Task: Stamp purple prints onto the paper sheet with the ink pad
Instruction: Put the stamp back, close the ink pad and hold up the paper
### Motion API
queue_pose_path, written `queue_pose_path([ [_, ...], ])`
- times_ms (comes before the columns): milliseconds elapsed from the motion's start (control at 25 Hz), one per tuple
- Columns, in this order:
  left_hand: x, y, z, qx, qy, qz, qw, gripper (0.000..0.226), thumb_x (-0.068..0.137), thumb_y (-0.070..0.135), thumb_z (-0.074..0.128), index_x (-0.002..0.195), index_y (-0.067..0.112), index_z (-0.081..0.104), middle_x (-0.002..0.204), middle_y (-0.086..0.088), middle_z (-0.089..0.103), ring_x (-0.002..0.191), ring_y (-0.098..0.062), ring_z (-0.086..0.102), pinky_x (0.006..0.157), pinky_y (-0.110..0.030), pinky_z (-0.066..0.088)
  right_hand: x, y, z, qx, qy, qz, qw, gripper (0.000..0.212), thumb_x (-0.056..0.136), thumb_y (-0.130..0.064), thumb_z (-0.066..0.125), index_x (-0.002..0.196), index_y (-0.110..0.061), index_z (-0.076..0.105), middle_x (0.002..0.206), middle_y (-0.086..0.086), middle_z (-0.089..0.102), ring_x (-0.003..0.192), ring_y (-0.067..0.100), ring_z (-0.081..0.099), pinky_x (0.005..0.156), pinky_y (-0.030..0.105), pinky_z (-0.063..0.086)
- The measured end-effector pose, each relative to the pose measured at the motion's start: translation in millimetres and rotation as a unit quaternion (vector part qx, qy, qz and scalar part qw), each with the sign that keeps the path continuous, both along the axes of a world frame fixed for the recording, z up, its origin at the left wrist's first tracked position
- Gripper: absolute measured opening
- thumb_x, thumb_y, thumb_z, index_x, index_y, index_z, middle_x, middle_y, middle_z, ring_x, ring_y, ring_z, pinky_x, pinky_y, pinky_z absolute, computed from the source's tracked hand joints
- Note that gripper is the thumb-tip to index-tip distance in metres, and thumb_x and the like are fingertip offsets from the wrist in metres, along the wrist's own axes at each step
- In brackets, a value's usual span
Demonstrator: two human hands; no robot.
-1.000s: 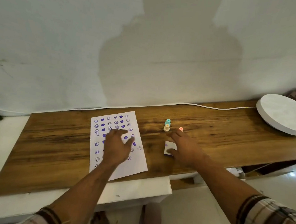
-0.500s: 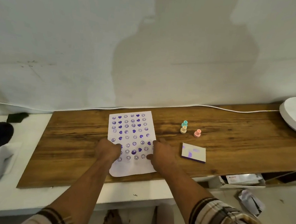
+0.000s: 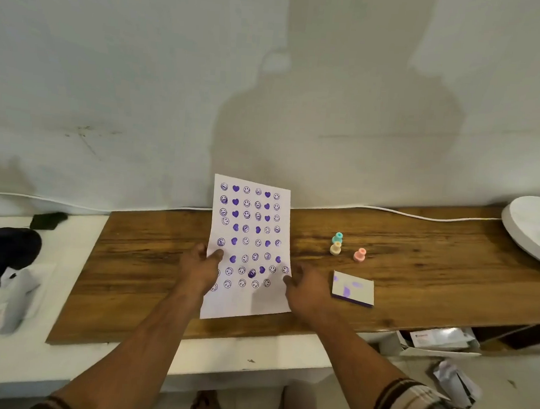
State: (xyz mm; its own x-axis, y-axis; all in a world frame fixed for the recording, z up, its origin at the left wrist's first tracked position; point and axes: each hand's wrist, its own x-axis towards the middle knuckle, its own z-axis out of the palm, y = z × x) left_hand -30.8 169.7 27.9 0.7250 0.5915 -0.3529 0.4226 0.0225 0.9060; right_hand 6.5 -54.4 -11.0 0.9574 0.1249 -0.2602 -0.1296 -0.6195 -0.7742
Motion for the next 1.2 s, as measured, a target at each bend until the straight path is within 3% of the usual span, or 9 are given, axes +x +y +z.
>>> queue_pose_path([
  [80, -8, 1, 27, -0.044, -0.036, -0.001, 0.998, 0.006, 0.096, 0.014, 0.068, 0.097, 0.02, 0.068, 0.09, 0.001, 0.075, 0.068, -0.012, 0.073, 0.05, -0.025, 0.053, 0, -7, 24, 0.066, 0.031, -0.039, 0.997, 0.046, 0.097, -0.022, 0.07, 0.139, -0.019, 0.055, 0.138, 0.003, 0.064, 0.119, 0.028, 0.063, 0.085, 0.033, 0.055],
  [200, -25, 3, 85, -0.093, -0.078, -0.015, 0.992, 0.007, 0.097, 0.014, 0.067, 0.099, 0.02, 0.068, 0.096, -0.006, 0.077, 0.081, -0.026, 0.075, 0.064, -0.037, 0.058, -2, -18, 72, 0.183, 0.082, -0.063, 0.978, 0.043, 0.094, -0.015, 0.069, 0.136, -0.012, 0.059, 0.133, 0.007, 0.069, 0.112, 0.028, 0.068, 0.092, 0.044, 0.058],
  [360, -59, 8, 170, -0.057, -0.136, -0.02, 0.989, 0.007, 0.095, 0.015, 0.069, 0.102, 0.016, 0.069, 0.097, -0.011, 0.078, 0.079, -0.029, 0.077, 0.06, -0.039, 0.061, -27, -26, 152, 0.313, 0.075, -0.045, 0.946, 0.02, 0.098, -0.008, 0.063, 0.114, -0.012, 0.075, 0.106, 0.007, 0.081, 0.091, 0.025, 0.076, 0.07, 0.036, 0.058],
  [480, -88, 5, 231, -0.053, -0.184, -0.003, 0.981, 0.011, 0.092, 0.011, 0.072, 0.103, 0.013, 0.073, 0.102, -0.016, 0.078, 0.088, -0.037, 0.076, 0.078, -0.054, 0.062, -54, -28, 215, 0.353, 0.02, -0.035, 0.935, 0.018, 0.098, -0.005, 0.063, 0.107, -0.011, 0.076, 0.097, 0.005, 0.082, 0.084, 0.023, 0.075, 0.064, 0.036, 0.058],
  [600, -118, -3, 293, -0.068, -0.23, -0.004, 0.971, 0.011, 0.091, 0.009, 0.072, 0.1, 0.016, 0.075, 0.101, -0.014, 0.079, 0.091, -0.037, 0.076, 0.079, -0.054, 0.061, -81, -35, 277, 0.4, -0.02, -0.028, 0.916, 0.018, 0.098, -0.001, 0.064, 0.109, -0.008, 0.076, 0.101, 0.008, 0.082, 0.091, 0.027, 0.076, 0.072, 0.04, 0.062],
  [760, -151, -14, 350, -0.094, -0.28, -0.014, 0.955, 0.015, 0.092, 0.01, 0.072, 0.106, 0.013, 0.076, 0.103, -0.014, 0.079, 0.096, -0.039, 0.075, 0.082, -0.063, 0.06, -113, -49, 339, 0.437, -0.056, -0.002, 0.898, 0.018, 0.097, -0.003, 0.066, 0.11, -0.011, 0.077, 0.105, 0.008, 0.081, 0.094, 0.027, 0.075, 0.071, 0.038, 0.06],
  [960, -187, -25, 390, -0.103, -0.329, -0.034, 0.938, 0.02, 0.091, 0.006, 0.072, 0.11, 0.009, 0.076, 0.108, -0.016, 0.078, 0.102, -0.041, 0.074, 0.088, -0.062, 0.057, -148, -63, 384, 0.446, -0.098, 0.017, 0.889, 0.018, 0.098, -0.002, 0.065, 0.109, -0.009, 0.078, 0.106, 0.01, 0.081, 0.092, 0.028, 0.073, 0.068, 0.036, 0.058],
  [1200, -206, -36, 410, -0.088, -0.353, -0.041, 0.931, 0.016, 0.091, 0.007, 0.072, 0.104, 0.011, 0.078, 0.103, -0.012, 0.08, 0.099, -0.038, 0.075, 0.086, -0.059, 0.06, -172, -73, 404, 0.454, -0.122, 0.016, 0.883, 0.019, 0.098, -0.003, 0.065, 0.113, -0.007, 0.076, 0.111, 0.011, 0.08, 0.099, 0.033, 0.072, 0.07, 0.039, 0.058],
])
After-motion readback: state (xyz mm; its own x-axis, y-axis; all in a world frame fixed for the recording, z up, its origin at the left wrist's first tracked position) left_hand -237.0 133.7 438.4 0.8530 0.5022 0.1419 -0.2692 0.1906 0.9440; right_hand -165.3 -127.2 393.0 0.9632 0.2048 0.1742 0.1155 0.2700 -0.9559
